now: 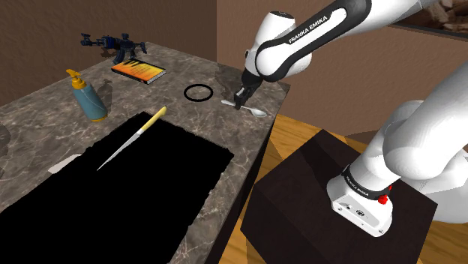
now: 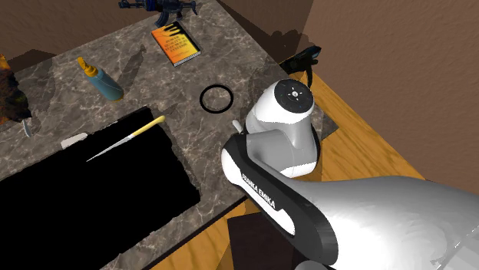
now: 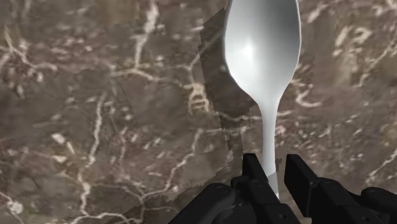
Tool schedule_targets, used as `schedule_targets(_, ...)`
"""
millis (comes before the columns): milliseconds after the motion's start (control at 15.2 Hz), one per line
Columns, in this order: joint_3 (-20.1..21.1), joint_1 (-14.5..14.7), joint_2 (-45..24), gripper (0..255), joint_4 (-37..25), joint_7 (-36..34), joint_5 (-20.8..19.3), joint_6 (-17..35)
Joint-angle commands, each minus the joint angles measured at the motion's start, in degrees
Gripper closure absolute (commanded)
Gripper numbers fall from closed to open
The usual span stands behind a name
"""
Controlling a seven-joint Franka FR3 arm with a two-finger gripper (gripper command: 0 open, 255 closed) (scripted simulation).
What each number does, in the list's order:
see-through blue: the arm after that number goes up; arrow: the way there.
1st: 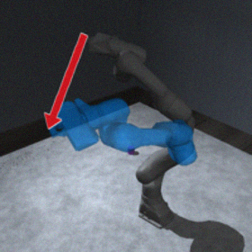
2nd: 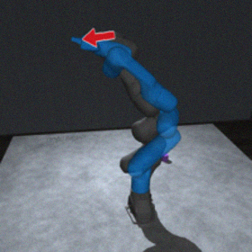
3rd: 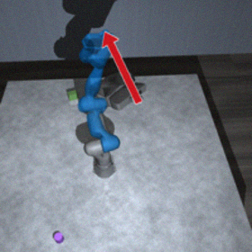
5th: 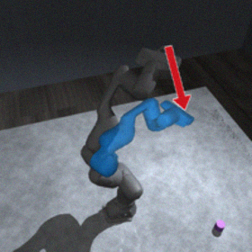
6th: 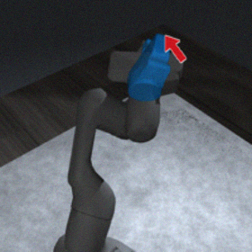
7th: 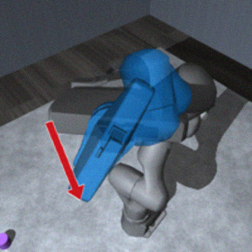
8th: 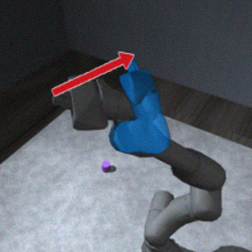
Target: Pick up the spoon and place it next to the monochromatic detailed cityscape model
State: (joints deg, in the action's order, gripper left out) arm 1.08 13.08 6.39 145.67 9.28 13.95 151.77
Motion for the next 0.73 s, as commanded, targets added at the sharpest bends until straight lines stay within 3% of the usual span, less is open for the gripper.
schedule_targets(0, 0.0, 0.0, 0.0, 255, 0.0, 0.0, 0.0, 0.0)
schedule_targets(660, 0.11, -0.69, 5.2, 255, -2.49, -2.28, -2.28, -7.61)
